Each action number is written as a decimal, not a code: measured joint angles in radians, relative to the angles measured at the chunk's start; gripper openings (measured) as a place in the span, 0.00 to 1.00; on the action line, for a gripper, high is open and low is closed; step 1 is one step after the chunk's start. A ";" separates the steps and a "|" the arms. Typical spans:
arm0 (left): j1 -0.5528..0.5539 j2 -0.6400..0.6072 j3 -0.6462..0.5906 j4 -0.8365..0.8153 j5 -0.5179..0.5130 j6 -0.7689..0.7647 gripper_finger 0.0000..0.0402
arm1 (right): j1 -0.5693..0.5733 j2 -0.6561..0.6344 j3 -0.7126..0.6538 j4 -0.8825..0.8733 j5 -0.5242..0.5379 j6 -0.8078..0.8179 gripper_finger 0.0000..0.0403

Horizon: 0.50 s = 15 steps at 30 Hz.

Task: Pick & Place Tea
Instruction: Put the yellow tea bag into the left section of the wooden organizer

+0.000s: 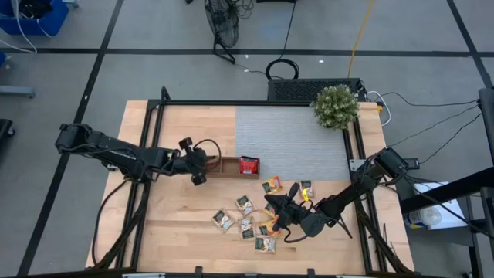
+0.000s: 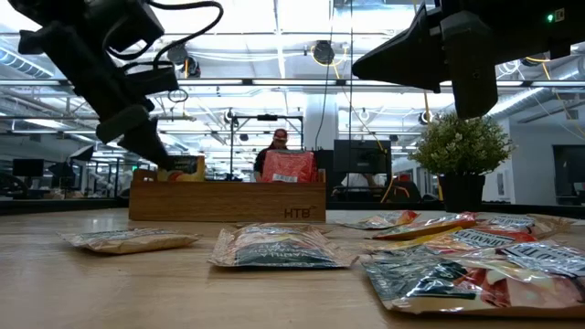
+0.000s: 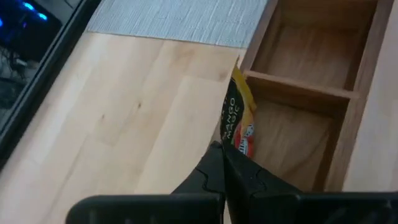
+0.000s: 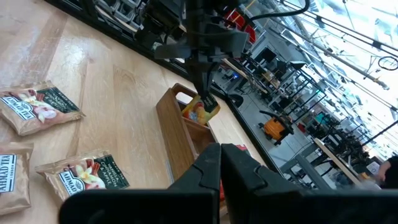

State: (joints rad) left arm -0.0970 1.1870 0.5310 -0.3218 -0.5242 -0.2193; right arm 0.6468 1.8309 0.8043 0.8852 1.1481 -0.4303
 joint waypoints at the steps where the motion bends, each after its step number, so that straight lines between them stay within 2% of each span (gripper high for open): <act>1: 0.005 0.000 0.000 0.000 0.003 0.026 0.00 | 0.000 0.000 0.000 0.000 0.000 0.000 0.00; 7: 0.045 0.000 0.000 0.020 0.004 0.123 0.00 | 0.000 0.000 0.000 0.000 0.000 0.000 0.00; 15: 0.064 0.000 0.000 0.068 0.033 0.158 0.01 | 0.000 0.000 0.000 0.000 -0.001 0.000 0.00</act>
State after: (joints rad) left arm -0.0330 1.1870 0.5311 -0.2542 -0.4917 -0.0611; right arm 0.6468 1.8309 0.8040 0.8848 1.1475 -0.4305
